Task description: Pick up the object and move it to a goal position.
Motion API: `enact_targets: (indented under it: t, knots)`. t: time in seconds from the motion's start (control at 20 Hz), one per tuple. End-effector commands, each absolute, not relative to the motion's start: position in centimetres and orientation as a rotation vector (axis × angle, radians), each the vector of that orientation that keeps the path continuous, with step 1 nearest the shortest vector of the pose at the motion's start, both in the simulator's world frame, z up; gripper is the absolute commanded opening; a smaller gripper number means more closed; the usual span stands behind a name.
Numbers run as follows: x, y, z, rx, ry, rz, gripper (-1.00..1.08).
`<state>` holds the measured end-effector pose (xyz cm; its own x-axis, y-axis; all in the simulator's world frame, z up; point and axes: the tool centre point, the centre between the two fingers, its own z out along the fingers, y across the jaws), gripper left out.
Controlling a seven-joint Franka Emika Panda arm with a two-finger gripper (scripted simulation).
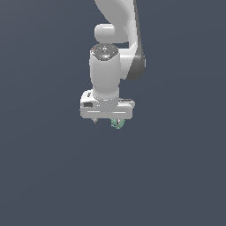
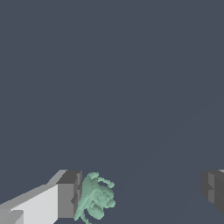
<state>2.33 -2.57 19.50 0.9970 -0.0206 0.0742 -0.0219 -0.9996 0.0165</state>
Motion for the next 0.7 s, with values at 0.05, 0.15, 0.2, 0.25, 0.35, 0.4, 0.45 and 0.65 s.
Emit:
enact_targets:
  t: [0.05, 0.15, 0.2, 0.25, 0.35, 0.4, 0.45, 0.65]
  knots:
    - [2.4, -2.6, 19.5, 3.121, -0.033, 0.116, 1.00]
    - [2.5, -3.0, 19.7, 3.117, -0.032, 0.121, 1.00]
    - [2.6, -3.4, 19.8, 3.112, -0.032, 0.125, 1.00]
    - [2.7, -3.8, 20.0, 3.107, -0.031, 0.130, 1.00]
    - [2.9, -4.7, 20.3, 3.097, -0.027, 0.140, 1.00]
    - [3.0, -4.9, 20.5, 3.093, -0.026, 0.143, 1.00]
    - [3.1, -5.1, 20.5, 3.091, -0.024, 0.145, 1.00]
    - [3.0, -5.0, 20.4, 3.093, -0.028, 0.144, 1.00]
